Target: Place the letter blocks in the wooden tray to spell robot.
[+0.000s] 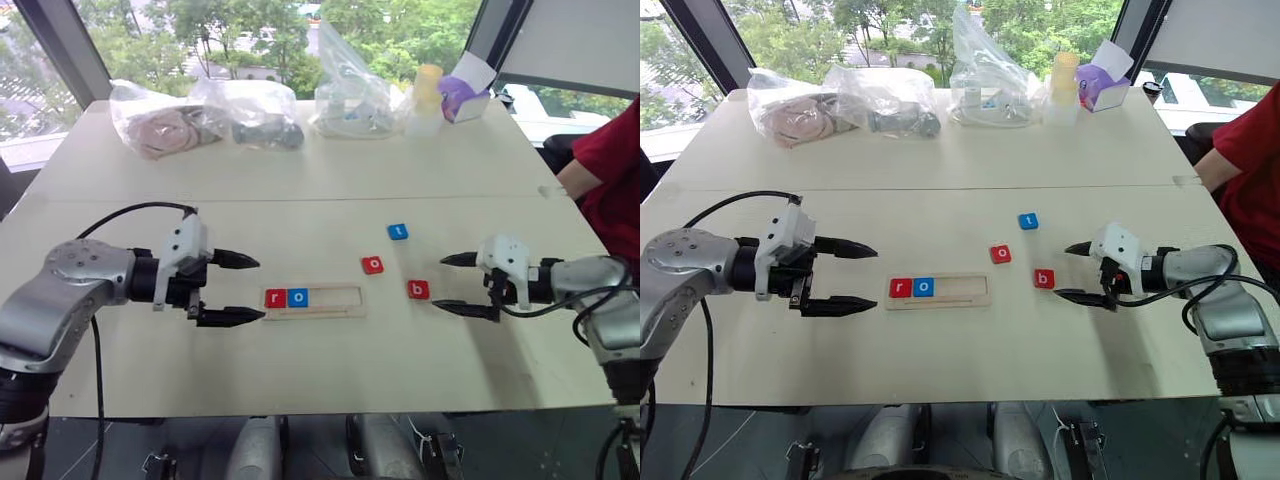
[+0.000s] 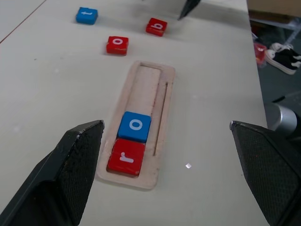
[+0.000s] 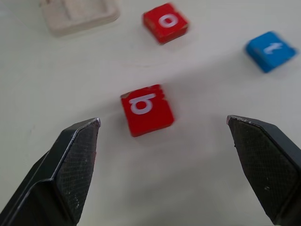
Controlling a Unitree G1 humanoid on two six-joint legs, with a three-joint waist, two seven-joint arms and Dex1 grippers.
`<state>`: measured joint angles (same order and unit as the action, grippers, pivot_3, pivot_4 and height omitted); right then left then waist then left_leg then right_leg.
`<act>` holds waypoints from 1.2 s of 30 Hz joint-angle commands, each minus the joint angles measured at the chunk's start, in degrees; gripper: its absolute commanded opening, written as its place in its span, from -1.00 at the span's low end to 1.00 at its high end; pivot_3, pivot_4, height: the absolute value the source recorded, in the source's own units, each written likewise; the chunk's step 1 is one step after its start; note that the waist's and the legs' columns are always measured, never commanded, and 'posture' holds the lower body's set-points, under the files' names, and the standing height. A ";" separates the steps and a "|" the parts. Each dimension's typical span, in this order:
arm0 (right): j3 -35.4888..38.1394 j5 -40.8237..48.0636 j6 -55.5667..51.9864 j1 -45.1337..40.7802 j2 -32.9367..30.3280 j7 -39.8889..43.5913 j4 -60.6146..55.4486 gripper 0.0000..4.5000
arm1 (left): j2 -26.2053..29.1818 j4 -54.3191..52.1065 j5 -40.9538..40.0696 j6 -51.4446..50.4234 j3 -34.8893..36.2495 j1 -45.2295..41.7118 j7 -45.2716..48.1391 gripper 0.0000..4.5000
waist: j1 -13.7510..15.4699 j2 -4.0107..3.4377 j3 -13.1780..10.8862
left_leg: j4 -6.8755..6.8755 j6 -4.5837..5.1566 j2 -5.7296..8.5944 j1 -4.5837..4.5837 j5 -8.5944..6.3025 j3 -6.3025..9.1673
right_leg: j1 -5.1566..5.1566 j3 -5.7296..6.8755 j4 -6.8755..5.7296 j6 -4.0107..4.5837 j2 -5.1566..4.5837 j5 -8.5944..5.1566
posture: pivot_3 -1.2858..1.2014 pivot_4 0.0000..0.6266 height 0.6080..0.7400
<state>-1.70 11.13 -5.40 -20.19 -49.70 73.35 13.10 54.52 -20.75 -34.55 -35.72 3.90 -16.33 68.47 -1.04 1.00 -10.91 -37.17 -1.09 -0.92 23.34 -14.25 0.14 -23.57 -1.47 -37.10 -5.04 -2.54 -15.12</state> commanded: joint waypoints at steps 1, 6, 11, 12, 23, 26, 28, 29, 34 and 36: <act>-1.38 -0.97 3.80 -3.05 1.45 1.53 4.06 0.99 | 0.96 -2.32 -1.18 -0.38 2.45 1.06 -0.63 1.00 | 0.07 -0.01 -0.01 | 0.00 0.00 0.01 0.01 0.00 0.00 | 0.00 0.00 0.00 -0.01 -0.01 0.01 | 0.03 -0.52 1.00; -3.72 -3.17 7.73 -6.67 4.43 1.57 11.11 0.99 | 0.77 -1.92 -0.28 0.56 2.41 1.29 -1.75 1.00 | 0.10 -0.01 -0.01 | -0.03 -0.01 0.01 -0.01 0.01 0.00 | 0.02 0.00 -0.02 0.03 -0.01 -0.01 | 0.03 -0.52 1.00; -4.07 -3.37 9.49 -7.47 4.84 2.90 13.14 0.17 | 0.96 -1.94 0.17 1.41 3.06 2.44 -2.60 1.00 | 0.04 -0.01 -0.01 | -0.03 -0.02 0.01 -0.03 0.01 0.01 | 0.03 0.00 -0.05 0.02 -0.01 0.00 | 0.03 -0.52 1.00; -4.03 -3.43 9.66 -7.63 4.83 2.96 13.38 -0.08 | 1.06 -1.85 0.40 1.66 3.17 2.69 -2.70 1.00 | 0.01 -0.01 -0.01 | -0.03 -0.02 0.00 -0.05 0.01 0.01 | 0.03 0.00 -0.06 0.02 -0.01 0.01 | 0.03 -0.52 1.00; -5.15 4.41 -13.13 -11.97 9.74 -1.07 -8.50 -0.49 | 4.26 3.45 6.06 8.50 3.13 5.41 0.07 1.00 | -0.60 -0.09 -0.04 | -0.03 -0.03 -0.03 -0.07 0.02 0.08 | -0.09 -0.08 -0.21 0.05 0.01 0.03 | 0.03 -0.52 1.00; -9.51 3.50 -22.42 -13.42 14.04 -5.36 -15.72 -0.49 | 3.89 4.87 6.77 10.00 2.76 5.34 0.41 1.00 | -0.39 -0.07 -0.03 | -0.02 -0.04 -0.04 -0.07 0.03 0.18 | -0.12 -0.04 -0.32 0.06 0.02 0.04 | 0.03 -0.52 1.00; -11.43 2.78 -25.09 -14.13 15.69 -7.09 -17.77 -0.49 | 3.58 5.16 7.22 10.67 2.51 5.43 0.46 1.00 | 0.12 -0.07 -0.03 | -0.02 -0.05 -0.03 -0.05 0.03 0.20 | -0.12 -0.01 -0.30 0.07 0.00 0.03 | 0.03 -0.52 1.00; -13.43 1.66 -24.67 -14.61 16.61 -7.26 -18.28 -0.49 | 3.32 4.89 7.32 10.82 2.39 5.70 0.27 1.00 | 0.37 -0.07 -0.03 | -0.02 -0.05 -0.02 -0.02 0.02 0.19 | -0.13 -0.01 -0.29 0.08 -0.05 0.03 | 0.03 -0.52 1.00; -19.27 -1.60 -22.81 -15.82 18.53 -7.31 -17.67 -0.49 | 2.20 3.18 6.96 10.28 2.40 6.46 -0.81 1.00 | 0.38 -0.05 -0.04 | -0.05 -0.05 0.08 0.10 0.02 0.11 | -0.13 -0.01 -0.08 0.08 -0.23 0.02 | 0.03 -0.52 1.00; -20.32 -2.33 -22.17 -16.17 18.89 -7.29 -16.83 -0.49 | 1.80 2.69 6.89 10.16 2.54 6.82 -1.26 1.00 | 0.30 -0.05 -0.04 | -0.06 -0.05 0.09 0.10 0.02 0.10 | -0.12 -0.01 -0.06 0.06 -0.23 0.03 | 0.03 -0.52 1.00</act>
<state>-22.11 9.30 -28.87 -34.67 -31.00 65.80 -3.03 56.60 -16.34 -27.31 -25.75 5.43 -9.61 67.66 -0.73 0.95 -10.94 -37.23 -1.14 -0.84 23.44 -14.22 0.24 -23.69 -1.48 -37.18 -4.99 -2.77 -15.08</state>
